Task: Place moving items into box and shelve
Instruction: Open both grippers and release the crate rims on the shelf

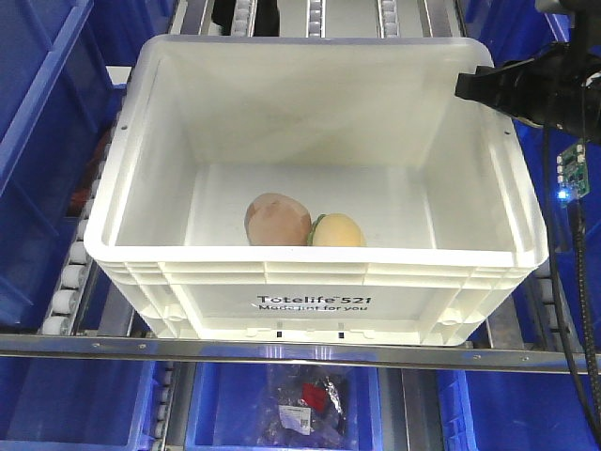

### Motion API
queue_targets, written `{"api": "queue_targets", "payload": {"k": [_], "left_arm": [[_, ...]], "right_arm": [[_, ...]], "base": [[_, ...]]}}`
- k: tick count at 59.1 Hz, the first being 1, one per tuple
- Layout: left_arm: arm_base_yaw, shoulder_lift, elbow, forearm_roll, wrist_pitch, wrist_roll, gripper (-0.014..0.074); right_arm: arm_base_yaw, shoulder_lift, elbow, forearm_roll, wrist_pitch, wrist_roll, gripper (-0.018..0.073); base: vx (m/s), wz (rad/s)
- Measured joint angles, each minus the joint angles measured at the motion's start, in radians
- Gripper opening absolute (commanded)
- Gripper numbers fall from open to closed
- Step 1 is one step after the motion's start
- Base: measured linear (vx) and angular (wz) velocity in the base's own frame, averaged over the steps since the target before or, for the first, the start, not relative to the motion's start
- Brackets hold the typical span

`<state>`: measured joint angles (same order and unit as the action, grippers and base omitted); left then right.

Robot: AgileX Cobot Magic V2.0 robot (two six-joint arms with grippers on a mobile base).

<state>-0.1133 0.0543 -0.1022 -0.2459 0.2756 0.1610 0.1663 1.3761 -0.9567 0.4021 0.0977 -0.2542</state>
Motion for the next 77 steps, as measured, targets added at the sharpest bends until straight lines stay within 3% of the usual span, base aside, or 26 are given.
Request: {"api": "queue_targets", "payload": {"k": [10,17,77], "left_arm": [[0.053,-0.043,0.093,0.152,-0.099,-0.081,0.0089],[0.055,-0.060,0.128,0.190,-0.190,-0.088,-0.0010],[0.055,-0.065,0.132,0.199,-0.200,-0.089,-0.0008]], "right_arm": [[0.000,0.000,0.000,0.000,0.000,0.000,0.0242],[0.000,0.000,0.000,0.000,0.000,0.000,0.0242],[0.000,0.000,0.000,0.000,0.000,0.000,0.0242]], "base": [[0.00,0.00],[0.00,0.00],[0.00,0.00]]}}
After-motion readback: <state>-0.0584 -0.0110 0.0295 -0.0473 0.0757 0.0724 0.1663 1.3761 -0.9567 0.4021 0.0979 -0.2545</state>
